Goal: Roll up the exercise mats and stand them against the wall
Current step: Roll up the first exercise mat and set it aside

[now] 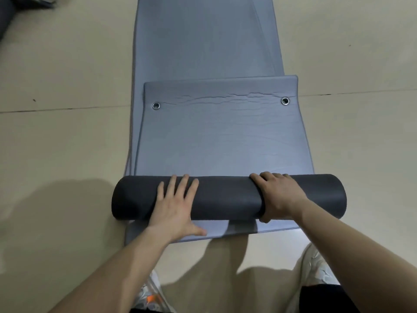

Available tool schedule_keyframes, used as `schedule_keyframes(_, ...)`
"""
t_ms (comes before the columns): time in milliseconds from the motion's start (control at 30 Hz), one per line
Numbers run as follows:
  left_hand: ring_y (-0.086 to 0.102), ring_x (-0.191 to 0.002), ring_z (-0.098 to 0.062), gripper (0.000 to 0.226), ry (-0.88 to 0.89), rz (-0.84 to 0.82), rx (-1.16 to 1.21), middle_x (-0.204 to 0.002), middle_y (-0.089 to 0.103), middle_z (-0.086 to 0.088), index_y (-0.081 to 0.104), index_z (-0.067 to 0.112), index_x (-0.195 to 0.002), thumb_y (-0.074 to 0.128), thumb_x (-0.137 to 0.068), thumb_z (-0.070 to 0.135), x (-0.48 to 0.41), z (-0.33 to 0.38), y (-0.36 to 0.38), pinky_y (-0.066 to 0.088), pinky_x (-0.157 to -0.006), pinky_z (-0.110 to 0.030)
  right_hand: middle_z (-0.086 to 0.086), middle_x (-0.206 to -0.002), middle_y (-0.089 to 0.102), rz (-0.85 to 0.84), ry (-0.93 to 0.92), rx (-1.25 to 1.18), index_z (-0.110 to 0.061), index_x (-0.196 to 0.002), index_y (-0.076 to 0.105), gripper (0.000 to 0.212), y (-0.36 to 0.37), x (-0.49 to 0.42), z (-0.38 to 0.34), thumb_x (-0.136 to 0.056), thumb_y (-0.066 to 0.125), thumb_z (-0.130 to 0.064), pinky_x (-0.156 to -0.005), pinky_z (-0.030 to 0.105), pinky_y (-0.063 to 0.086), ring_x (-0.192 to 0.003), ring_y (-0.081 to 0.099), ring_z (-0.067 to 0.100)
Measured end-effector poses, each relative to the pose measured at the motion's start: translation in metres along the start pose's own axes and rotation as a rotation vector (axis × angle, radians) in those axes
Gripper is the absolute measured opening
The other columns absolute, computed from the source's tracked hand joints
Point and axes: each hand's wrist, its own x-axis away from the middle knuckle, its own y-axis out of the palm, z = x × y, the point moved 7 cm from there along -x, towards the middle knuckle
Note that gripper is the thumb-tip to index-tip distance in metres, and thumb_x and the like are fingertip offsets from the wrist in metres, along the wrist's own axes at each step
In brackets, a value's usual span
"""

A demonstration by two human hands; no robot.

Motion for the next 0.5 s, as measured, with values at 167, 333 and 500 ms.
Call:
schedule_keyframes(167, 0.03, -0.147, -0.027, 0.126, 0.089, -0.035, 0.069, -0.162, 0.032, 0.001, 0.019, 0.03, -0.16, 0.076, -0.059, 0.079, -0.031, -0.009, -0.019, 0.021, -0.12, -0.046, 0.007, -0.15, 0.045, -0.003, 0.068, -0.08, -0.029, -0.158, 0.016, 0.132, 0.0, -0.004, 0.003, -0.052, 0.08, -0.074, -0.119, 0.05, 0.029, -0.135, 0.044, 0.033)
schedule_keyframes(333, 0.049, -0.135, -0.026, 0.116, 0.074, -0.294, 0.256, -0.15, 0.052, 0.004, 0.034, 0.041, -0.154, 0.088, -0.055, 0.067, -0.084, -0.024, -0.054, 0.039, -0.106, -0.04, 0.017, -0.155, 0.038, 0.3, 0.154, -0.036, -0.023, -0.161, 0.017, 0.141, 0.018, 0.011, -0.02, -0.044, 0.092, -0.05, -0.117, 0.061, 0.021, -0.142, 0.036, 0.041)
schedule_keyframes(500, 0.025, -0.152, -0.03, 0.098, -0.081, 0.294, 0.133, -0.166, 0.03, -0.003, 0.032, 0.028, -0.157, 0.054, -0.078, 0.081, -0.065, -0.039, -0.06, 0.013, -0.123, -0.054, 0.013, -0.152, 0.043, 0.305, 0.097, -0.149, -0.027, -0.154, 0.035, 0.137, -0.054, -0.05, 0.023, -0.038, 0.058, -0.094, -0.118, 0.055, 0.027, -0.14, 0.038, 0.038)
